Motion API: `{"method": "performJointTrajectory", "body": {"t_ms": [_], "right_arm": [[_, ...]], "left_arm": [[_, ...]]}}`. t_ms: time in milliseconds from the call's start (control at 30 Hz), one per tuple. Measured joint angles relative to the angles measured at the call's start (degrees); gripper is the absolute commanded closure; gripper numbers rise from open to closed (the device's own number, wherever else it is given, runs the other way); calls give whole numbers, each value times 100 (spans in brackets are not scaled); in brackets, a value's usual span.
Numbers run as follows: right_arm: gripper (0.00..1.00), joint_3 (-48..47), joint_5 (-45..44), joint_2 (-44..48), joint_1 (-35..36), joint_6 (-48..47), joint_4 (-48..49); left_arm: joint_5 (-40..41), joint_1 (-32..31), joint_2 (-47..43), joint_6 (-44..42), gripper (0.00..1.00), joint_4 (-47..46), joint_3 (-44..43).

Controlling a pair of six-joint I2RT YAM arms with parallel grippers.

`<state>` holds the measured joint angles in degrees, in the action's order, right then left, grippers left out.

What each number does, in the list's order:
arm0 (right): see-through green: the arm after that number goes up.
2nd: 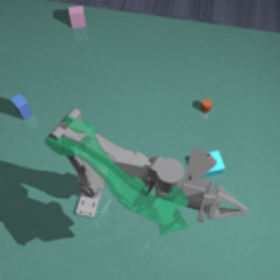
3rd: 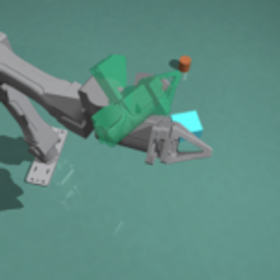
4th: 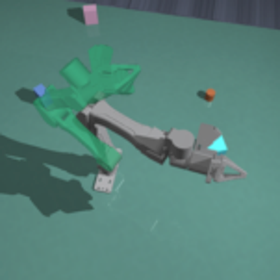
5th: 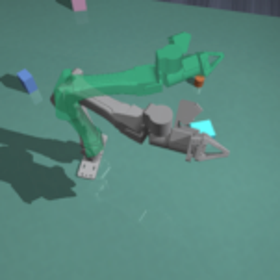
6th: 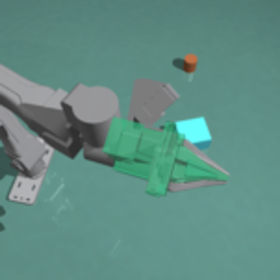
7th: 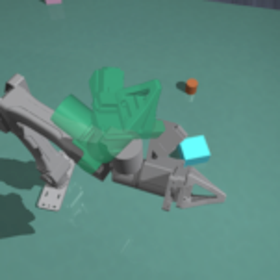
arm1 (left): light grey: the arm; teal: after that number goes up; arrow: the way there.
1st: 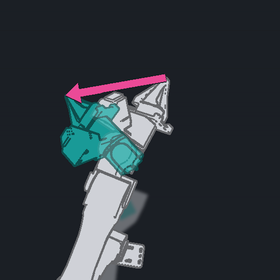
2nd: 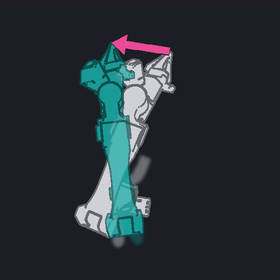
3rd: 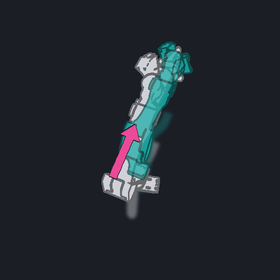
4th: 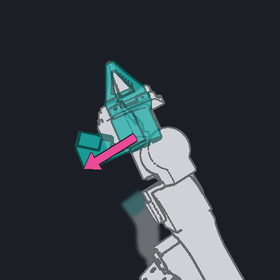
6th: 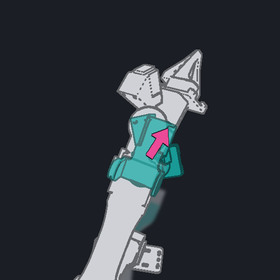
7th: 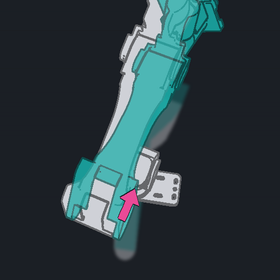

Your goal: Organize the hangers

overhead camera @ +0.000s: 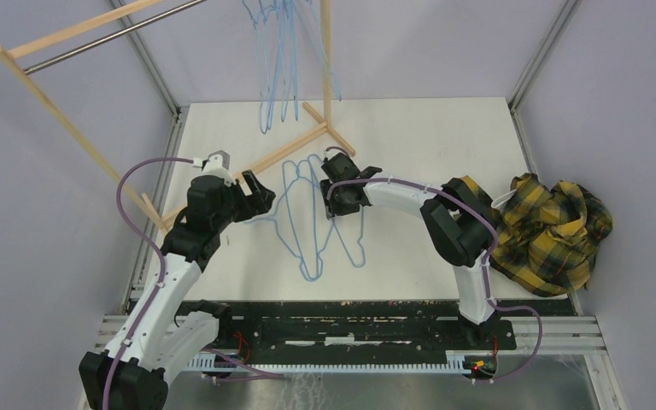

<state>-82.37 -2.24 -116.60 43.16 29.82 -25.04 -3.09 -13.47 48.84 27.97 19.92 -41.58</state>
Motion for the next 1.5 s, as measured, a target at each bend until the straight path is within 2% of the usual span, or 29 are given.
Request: {"method": "performJointTrajectory", "body": {"t_ms": [267,467,633,967,1067,1300,1500], "right_arm": [[67,-293,-188,-299,-57,50,22],[99,-317,-278,-350,-79,76,96],[99,-293,-323,-358,-105,105,153],[99,426,-566,448,-120,166,251],[99,450,-592,872,-122,164,201],[99,452,-531,1287,-122,166,236],[99,540,-323,1287,-122,184,225]], "left_arm": [[-57,0,-68,0,13,-37,155],[-203,0,-68,-2,21,-46,223],[-479,0,-70,-4,27,-118,374],[-946,-197,-74,-2,30,-496,804],[-826,-603,39,2,30,-675,813],[-111,-2138,813,111,30,-1228,800],[409,-2756,1408,308,31,-1755,800]]}}
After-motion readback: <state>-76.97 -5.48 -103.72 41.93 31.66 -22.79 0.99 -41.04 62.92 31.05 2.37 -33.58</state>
